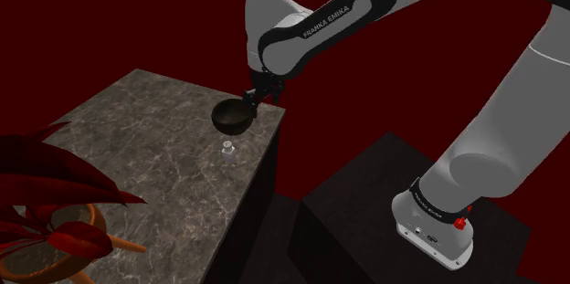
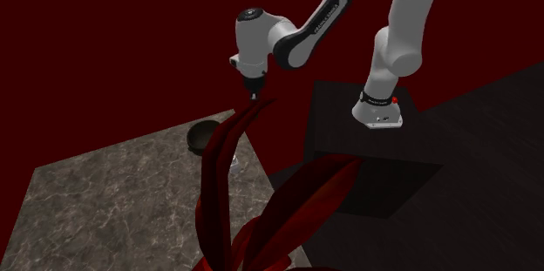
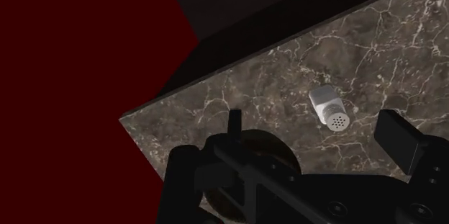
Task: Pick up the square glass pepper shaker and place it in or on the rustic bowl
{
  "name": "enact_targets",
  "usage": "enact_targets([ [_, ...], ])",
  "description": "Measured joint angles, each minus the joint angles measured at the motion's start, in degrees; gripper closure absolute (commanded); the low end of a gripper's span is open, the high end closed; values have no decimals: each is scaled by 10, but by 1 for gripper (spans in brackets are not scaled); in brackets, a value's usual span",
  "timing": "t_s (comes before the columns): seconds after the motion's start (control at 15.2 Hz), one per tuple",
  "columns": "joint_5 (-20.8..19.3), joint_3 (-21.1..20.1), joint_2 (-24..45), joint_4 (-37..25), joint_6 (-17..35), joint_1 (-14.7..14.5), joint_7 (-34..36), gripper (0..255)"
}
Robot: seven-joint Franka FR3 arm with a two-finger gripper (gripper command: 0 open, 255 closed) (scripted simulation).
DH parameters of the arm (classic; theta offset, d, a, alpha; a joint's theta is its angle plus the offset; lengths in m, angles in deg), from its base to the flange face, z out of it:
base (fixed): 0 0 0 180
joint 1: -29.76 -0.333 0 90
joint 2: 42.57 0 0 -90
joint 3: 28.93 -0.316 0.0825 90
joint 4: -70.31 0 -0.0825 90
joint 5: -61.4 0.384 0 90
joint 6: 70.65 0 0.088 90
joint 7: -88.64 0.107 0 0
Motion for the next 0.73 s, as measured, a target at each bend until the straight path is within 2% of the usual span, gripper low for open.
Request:
enact_targets([
  [0.33,-60,5,121,-81,25,-30,54,0],
  [0.73,-110,26,253,-186,39,-72,90,0],
])
